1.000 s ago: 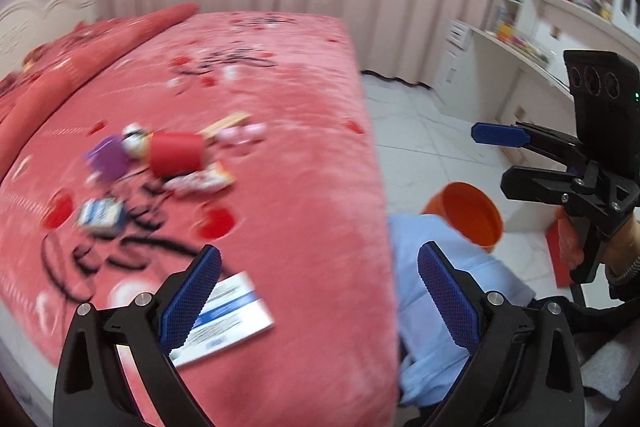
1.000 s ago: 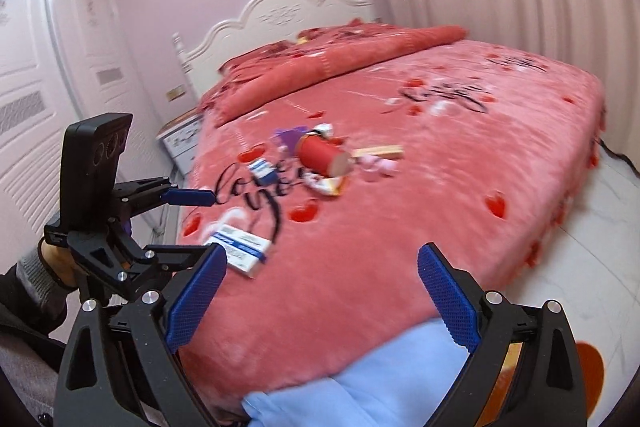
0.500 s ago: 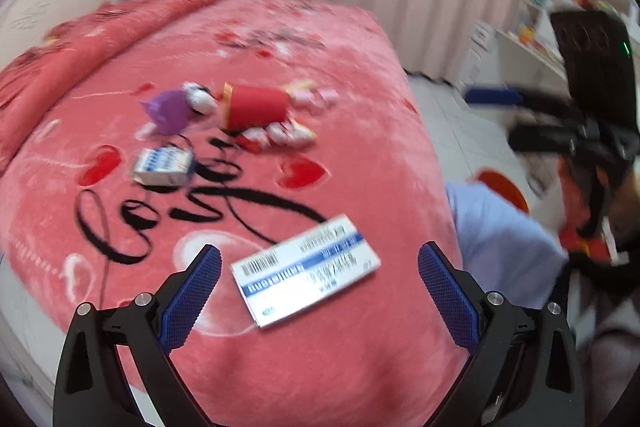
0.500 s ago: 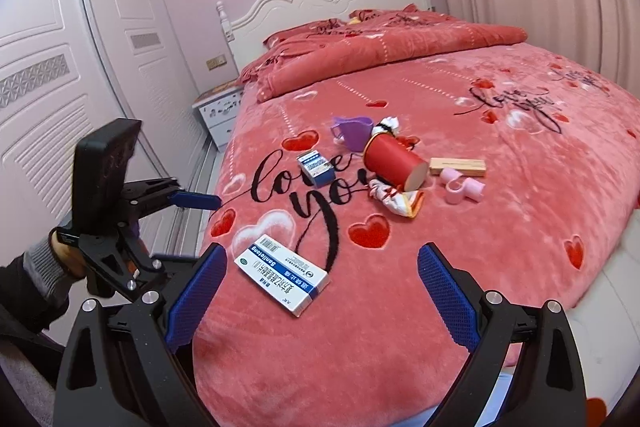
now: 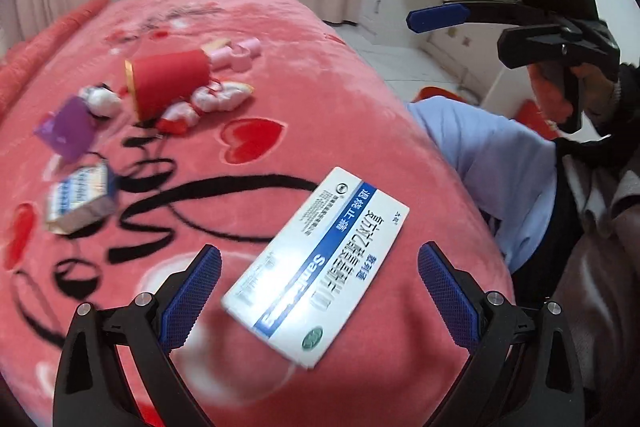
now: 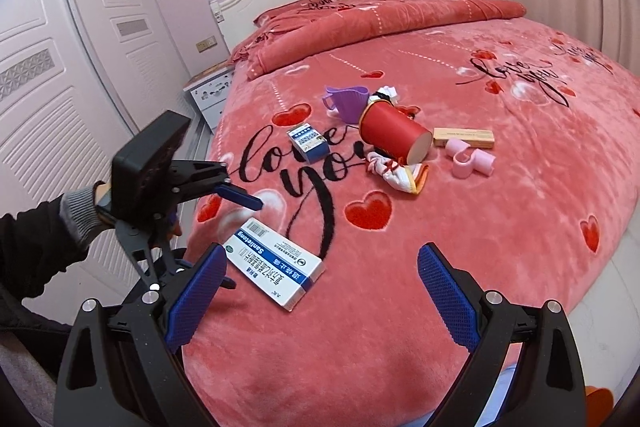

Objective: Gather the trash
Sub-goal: 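Grasp the Sanletong medicine box with the left tool while the right tool grasps the white-red cloth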

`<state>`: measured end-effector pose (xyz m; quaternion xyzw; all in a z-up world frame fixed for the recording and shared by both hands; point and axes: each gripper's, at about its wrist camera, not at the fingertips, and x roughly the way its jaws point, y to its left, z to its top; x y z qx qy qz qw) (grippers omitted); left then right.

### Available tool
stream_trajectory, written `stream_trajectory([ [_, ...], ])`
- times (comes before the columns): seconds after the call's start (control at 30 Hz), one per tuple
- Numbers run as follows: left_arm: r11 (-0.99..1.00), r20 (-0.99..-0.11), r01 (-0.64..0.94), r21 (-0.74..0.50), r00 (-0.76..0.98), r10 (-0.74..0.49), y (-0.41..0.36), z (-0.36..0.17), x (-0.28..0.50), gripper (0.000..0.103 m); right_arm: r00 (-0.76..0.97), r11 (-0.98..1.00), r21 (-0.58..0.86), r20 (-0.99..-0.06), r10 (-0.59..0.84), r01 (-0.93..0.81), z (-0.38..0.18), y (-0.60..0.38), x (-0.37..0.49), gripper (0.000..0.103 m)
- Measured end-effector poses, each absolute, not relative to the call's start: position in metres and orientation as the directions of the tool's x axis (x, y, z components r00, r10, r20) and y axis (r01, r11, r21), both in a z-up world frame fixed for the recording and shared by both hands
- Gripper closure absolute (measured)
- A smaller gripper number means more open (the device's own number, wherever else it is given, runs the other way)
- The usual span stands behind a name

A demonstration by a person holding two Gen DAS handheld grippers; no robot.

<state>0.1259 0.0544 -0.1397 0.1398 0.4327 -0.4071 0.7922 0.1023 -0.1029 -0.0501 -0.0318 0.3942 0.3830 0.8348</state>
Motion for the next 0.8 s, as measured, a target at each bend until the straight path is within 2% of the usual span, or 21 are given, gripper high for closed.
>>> stream_trajectory([
  [0.03, 0.618, -0.802, 0.772, -0.148, 0.273, -0.532, 0.052, -0.144, 0.128, 0.006, 0.396, 0.707, 0.248, -0.684, 0.612, -0.663, -0.051, -0.103, 0.103, 0.008],
  [0.07, 0.61, -0.805, 0.778, -0.15, 0.263, -0.532, 0.05, -0.147, 0.129, 0.011, 0.396, 0.709, 0.247, -0.687, 0.609, -0.661, -0.052, -0.103, 0.104, 0.008],
  [0.1, 0.603, -0.808, 0.784, -0.151, 0.253, -0.532, 0.047, -0.15, 0.129, 0.027, 0.396, 0.71, 0.248, -0.688, 0.608, -0.659, -0.052, -0.102, 0.105, 0.008],
  [0.23, 0.634, -0.814, 0.758, -0.156, 0.265, -0.517, 0.047, -0.154, 0.125, 0.029, 0.387, 0.709, 0.256, -0.693, 0.608, -0.657, -0.059, -0.1, 0.112, 0.008],
  [0.37, 0.691, -0.813, 0.707, -0.15, 0.309, -0.493, 0.055, -0.149, 0.126, 0.035, 0.376, 0.696, 0.255, -0.692, 0.616, -0.671, -0.064, -0.094, 0.119, 0.008],
  [0.47, 0.772, -0.833, 0.617, -0.151, 0.341, -0.436, 0.067, -0.144, 0.136, 0.036, 0.376, 0.688, 0.254, -0.685, 0.624, -0.68, -0.067, -0.09, 0.13, 0.008],
  [0.67, 0.819, -0.806, 0.543, -0.184, 0.394, -0.442, 0.089, -0.134, 0.156, 0.038, 0.37, 0.689, 0.266, -0.685, 0.627, -0.675, -0.079, -0.08, 0.169, 0.009],
  [0.7, 0.822, -0.804, 0.538, -0.187, 0.397, -0.443, 0.089, -0.134, 0.158, 0.038, 0.367, 0.686, 0.264, -0.687, 0.627, -0.678, -0.081, -0.078, 0.175, 0.011],
  [0.8, 0.825, -0.804, 0.53, -0.193, 0.396, -0.443, 0.089, -0.134, 0.168, 0.038, 0.345, 0.677, 0.255, -0.707, 0.618, -0.691, -0.092, -0.068, 0.196, 0.025],
])
